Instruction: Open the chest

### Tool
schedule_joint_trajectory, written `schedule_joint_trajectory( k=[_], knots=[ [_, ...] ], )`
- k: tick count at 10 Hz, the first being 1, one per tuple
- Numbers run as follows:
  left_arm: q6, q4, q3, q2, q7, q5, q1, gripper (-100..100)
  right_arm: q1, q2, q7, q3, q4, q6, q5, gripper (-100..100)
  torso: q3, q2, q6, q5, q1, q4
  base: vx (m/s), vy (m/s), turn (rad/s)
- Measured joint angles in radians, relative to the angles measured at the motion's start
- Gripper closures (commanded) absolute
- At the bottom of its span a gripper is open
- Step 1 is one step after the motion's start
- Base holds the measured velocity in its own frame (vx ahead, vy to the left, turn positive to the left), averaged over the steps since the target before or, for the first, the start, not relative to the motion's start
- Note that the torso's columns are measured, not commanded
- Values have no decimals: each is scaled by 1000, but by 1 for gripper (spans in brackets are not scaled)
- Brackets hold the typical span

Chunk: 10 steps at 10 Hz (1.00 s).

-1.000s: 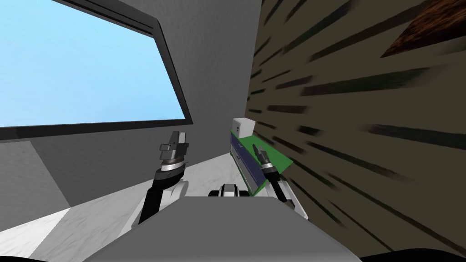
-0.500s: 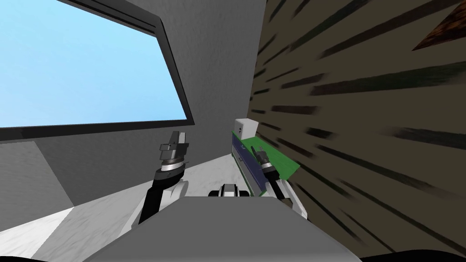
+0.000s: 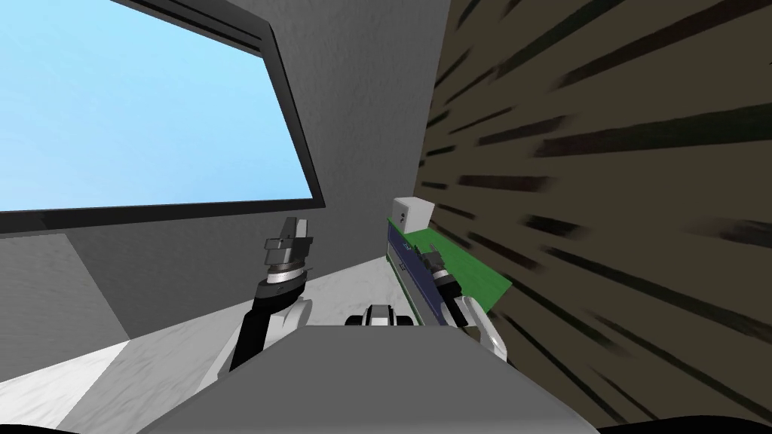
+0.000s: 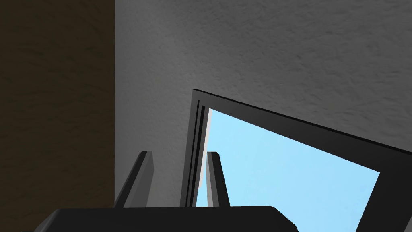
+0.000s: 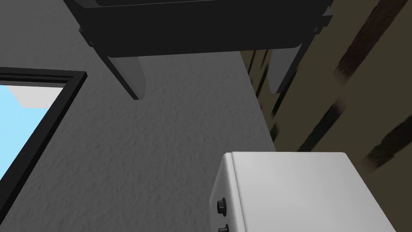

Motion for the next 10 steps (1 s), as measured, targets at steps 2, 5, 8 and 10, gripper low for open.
schedule_joint_trajectory(
  k=[2,5,8,10],
  knots=[
    [0,0,0,0,0,0,0,0,-10,-6,20,-1,10,13,52,-100,2,4,0,0,-1,1,45,36,39],
    [0,0,0,0,0,0,0,0,-23,-19,77,-16,44,29,142,-100,0,1,0,0,1,0,69,48,49],
    [0,0,0,0,0,0,0,0,-40,-25,119,-25,75,40,222,-100,2,3,0,0,0,1,37,37,38],
    [0,0,0,0,0,0,0,0,-47,-30,161,-43,104,41,281,-100,1,1,0,0,1,0,53,59,59]
  ],
)
